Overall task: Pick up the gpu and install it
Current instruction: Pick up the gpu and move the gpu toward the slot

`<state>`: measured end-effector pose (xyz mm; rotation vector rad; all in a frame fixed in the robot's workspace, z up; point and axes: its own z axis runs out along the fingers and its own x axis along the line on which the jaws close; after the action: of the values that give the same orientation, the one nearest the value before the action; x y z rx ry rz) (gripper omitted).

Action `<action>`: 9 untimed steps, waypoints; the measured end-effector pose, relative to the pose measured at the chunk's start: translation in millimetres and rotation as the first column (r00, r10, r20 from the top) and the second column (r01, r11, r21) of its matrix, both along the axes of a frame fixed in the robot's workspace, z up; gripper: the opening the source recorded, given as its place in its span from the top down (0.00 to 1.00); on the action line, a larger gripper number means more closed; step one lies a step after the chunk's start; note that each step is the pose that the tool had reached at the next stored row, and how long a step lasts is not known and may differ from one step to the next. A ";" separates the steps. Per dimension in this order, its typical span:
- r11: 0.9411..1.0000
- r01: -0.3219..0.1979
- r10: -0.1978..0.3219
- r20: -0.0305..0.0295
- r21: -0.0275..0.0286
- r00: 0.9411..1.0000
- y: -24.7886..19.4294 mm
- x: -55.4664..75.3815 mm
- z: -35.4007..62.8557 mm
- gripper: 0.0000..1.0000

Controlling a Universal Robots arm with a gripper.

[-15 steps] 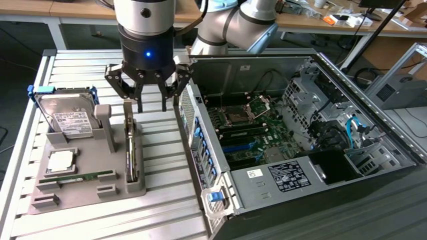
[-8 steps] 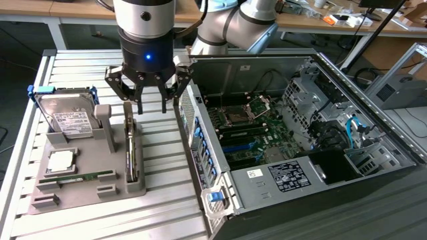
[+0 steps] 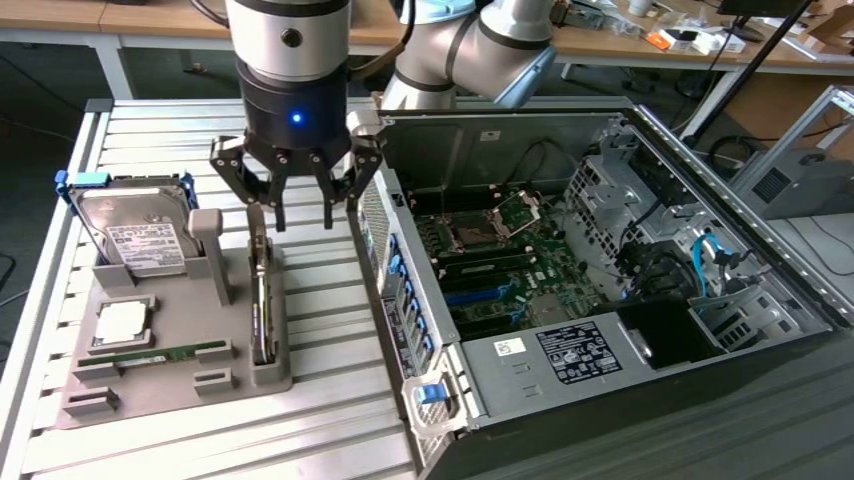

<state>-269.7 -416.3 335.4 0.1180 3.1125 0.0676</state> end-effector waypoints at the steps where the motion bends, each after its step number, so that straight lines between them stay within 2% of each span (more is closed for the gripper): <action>1: 1.000 0.000 0.000 0.000 0.000 1.000 -0.1 -0.1 -0.3 0.50; 9: 1.000 0.000 0.000 0.000 0.000 1.000 -0.9 -0.8 -1.4 0.50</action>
<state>-270.6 -417.2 334.0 0.1180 3.1125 0.0677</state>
